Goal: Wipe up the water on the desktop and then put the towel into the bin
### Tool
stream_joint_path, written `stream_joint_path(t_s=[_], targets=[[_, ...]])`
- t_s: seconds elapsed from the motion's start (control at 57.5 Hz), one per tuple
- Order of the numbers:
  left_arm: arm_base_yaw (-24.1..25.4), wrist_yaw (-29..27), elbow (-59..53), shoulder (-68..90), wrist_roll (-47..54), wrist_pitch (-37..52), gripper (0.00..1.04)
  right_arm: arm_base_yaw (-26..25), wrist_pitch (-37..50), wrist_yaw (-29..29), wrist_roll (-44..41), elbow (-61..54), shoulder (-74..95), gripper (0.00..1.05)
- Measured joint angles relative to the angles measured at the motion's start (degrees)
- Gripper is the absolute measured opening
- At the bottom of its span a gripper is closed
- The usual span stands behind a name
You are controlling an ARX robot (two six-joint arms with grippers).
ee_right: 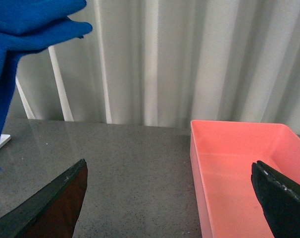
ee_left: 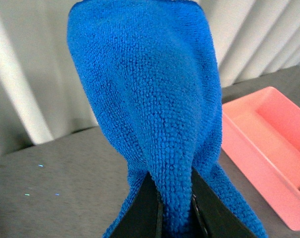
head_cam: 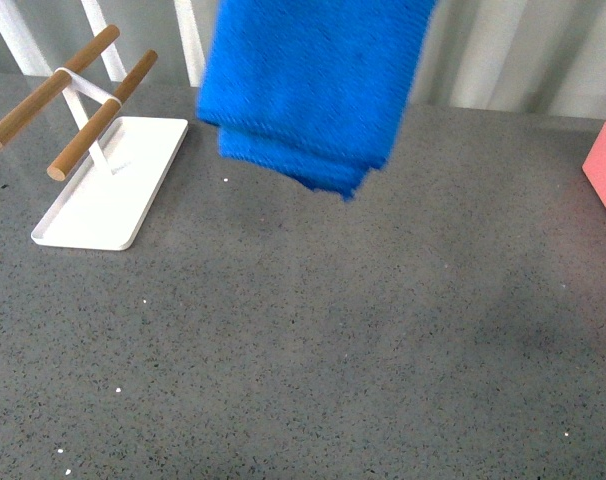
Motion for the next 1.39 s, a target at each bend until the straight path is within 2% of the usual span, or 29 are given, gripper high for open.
stream_joint_path(t_s=[0.209, 0.244, 0.261, 0.278, 0.313, 0.365, 0.383, 0.4, 0.435, 0.574, 0.696, 0.766, 0.87, 1.027, 1.183, 1.392], targets=[[-4.35, -1.14, -2.75, 2.58, -6.62, 5.95, 0.05, -0.22, -0.24, -1.09, -0.22, 0.09, 0.22, 0.98], [-4.55, -1.46, -2.75, 3.21, -7.19, 6.6, 0.05, -1.97, -3.21, -7.19, -2.78, 1.07, 1.55, 0.98], [-4.7, -1.57, -2.73, 3.67, -7.58, 6.97, 0.05, -3.76, -5.95, -11.17, -4.39, 2.1, 3.3, 0.98], [-4.83, -1.79, -2.73, 4.17, -7.98, 7.3, 0.05, -5.42, -8.17, -17.59, -6.8, 2.95, 5.25, 0.98], [-5.05, -2.16, -2.69, 4.92, -8.5, 7.69, 0.05, -7.3, -9.81, -24.59, -10.99, 3.76, 8.02, 0.98], [-5.31, -2.34, -2.56, 5.95, -9.01, 7.96, 0.05, -8.63, -9.03, -32.98, -15.98, 3.98, 11.96, 0.98], [-5.49, -2.34, -2.51, 6.47, -9.2, 8.09, 0.05, -8.76, -8.63, -33.64, -16.96, 4.02, 12.68, 0.98], [-5.57, -2.27, -2.4, 7.17, -9.53, 8.15, 0.05, -9.25, -6.99, -37.88, -20.17, 4.28, 14.67, 0.98], [-5.62, -2.32, -2.36, 7.89, -9.9, 8.39, 0.05, -9.77, -4.15, -41.24, -23.08, 5.22, 17.49, 0.98], [-5.6, -2.36, -2.36, 8.41, -10.69, 8.83, 0.05, -11.54, 7.21, -45.79, -25.99, 10.16, 28.7, 0.98], [-5.6, -1.09, -2.29, 8.39, -12.02, 8.85, 0.05, -10.97, 18.05, -45.97, -22.27, 13.05, 41.33, 0.98], [-5.27, -0.22, -2.29, 8.26, -13.51, 8.79, 0.05, -8.28, 26.53, -44.72, -17.11, 14.45, 52.19, 0.98], [-4.59, 0.15, -2.23, 7.89, -14.91, 8.37, 0.05, -5.05, 34.82, -43.76, -8.61, 15.41, 61.64, 0.98], [-4.0, 1.03, -2.19, 7.04, -16.85, 7.89, 0.05, 0.52, 46.58, -38.14, 3.41, 18.53, 74.47, 0.98], [-3.58, 1.62, -1.11, 6.64, -18.86, 6.47, 0.05, 4.7, 51.3, -34.58, 7.76, 20.92, 81.59, 0.98], [-3.56, 2.75, 0.11, 6.43, -21.92, 5.38, 0.05, 9.9, 54.6, -34.45, 7.1, 23.19, 88.54, 0.98]])
